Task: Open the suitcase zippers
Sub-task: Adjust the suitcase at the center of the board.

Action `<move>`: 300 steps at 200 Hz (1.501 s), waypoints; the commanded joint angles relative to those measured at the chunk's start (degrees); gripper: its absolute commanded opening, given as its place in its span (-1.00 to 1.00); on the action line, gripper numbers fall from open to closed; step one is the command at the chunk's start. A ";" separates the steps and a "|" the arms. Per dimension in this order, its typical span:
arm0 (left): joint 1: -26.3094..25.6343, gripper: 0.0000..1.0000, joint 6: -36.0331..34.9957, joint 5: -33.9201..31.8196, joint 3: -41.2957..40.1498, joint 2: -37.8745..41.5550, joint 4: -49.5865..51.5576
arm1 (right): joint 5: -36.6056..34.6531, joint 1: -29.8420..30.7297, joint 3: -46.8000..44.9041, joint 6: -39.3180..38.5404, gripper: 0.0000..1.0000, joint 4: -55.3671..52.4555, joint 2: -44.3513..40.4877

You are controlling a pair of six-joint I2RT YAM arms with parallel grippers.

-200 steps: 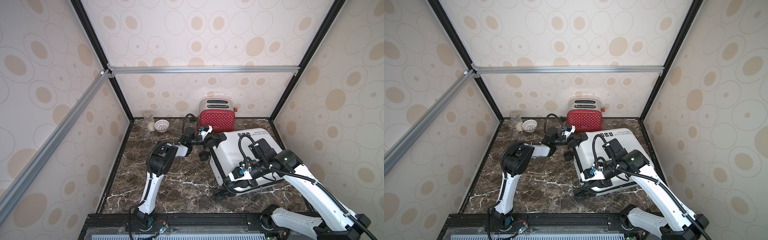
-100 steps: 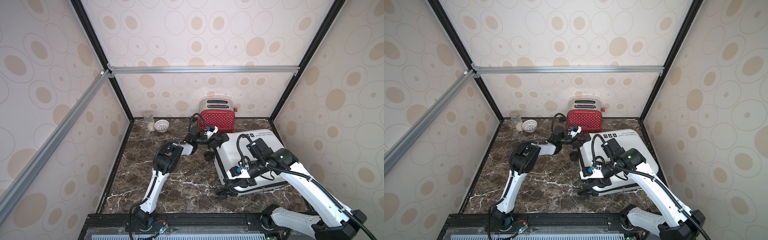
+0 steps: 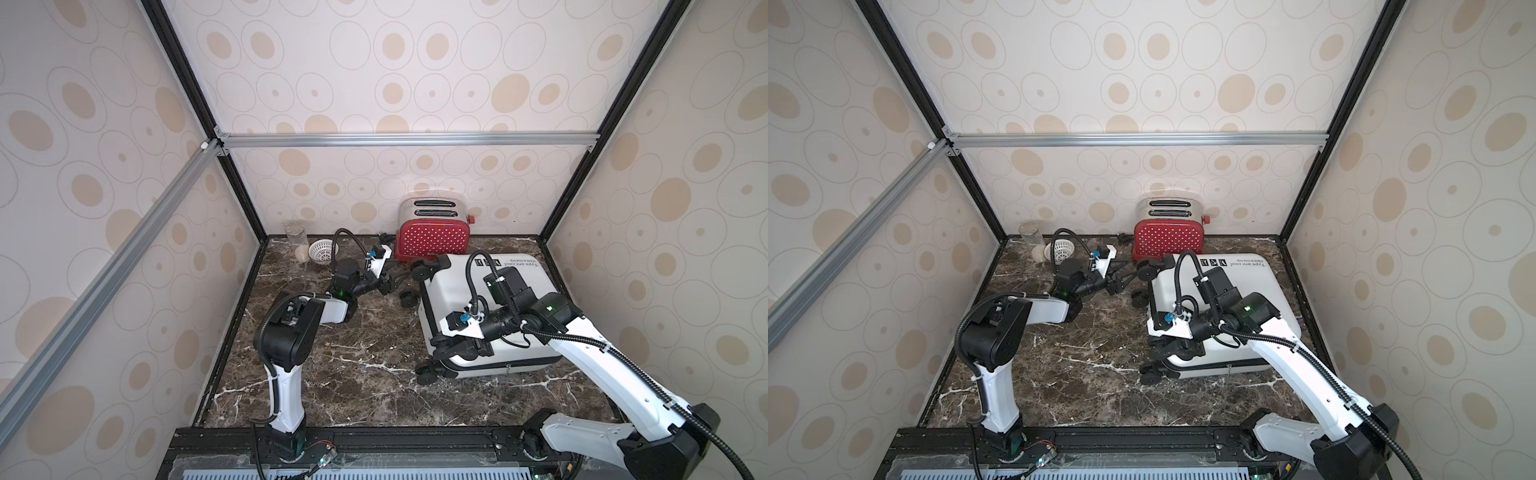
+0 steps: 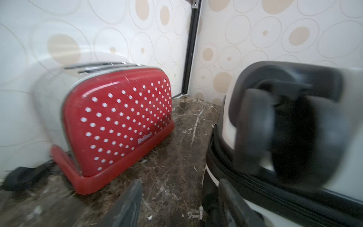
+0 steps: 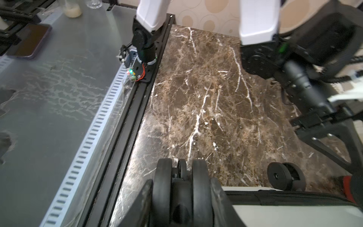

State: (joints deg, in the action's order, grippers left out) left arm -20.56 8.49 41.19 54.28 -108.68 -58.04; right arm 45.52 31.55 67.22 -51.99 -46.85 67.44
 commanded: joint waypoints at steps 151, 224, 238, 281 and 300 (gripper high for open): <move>-12.58 0.31 -5.01 -23.97 -35.91 57.09 24.25 | 5.29 7.61 7.51 15.72 -1.00 31.78 18.22; -12.75 0.36 -16.79 -28.21 -34.16 60.36 32.41 | -0.93 7.90 3.41 19.21 0.27 35.37 10.32; -12.73 0.38 -21.74 -26.86 -30.67 57.29 34.73 | -3.75 7.87 0.00 19.91 0.21 34.28 4.45; -12.66 0.46 -32.87 -16.77 -20.50 51.94 44.19 | -15.52 7.91 -17.15 26.62 0.12 30.31 -14.54; -12.70 0.46 -36.38 -11.03 -18.35 51.84 49.71 | -20.44 7.91 -24.15 30.46 0.06 26.72 -21.85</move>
State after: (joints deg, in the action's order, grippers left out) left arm -32.99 -18.35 20.01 32.60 -56.71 -17.06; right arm 33.39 39.22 50.52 -27.38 -14.33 51.16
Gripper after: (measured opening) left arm 0.729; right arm 0.542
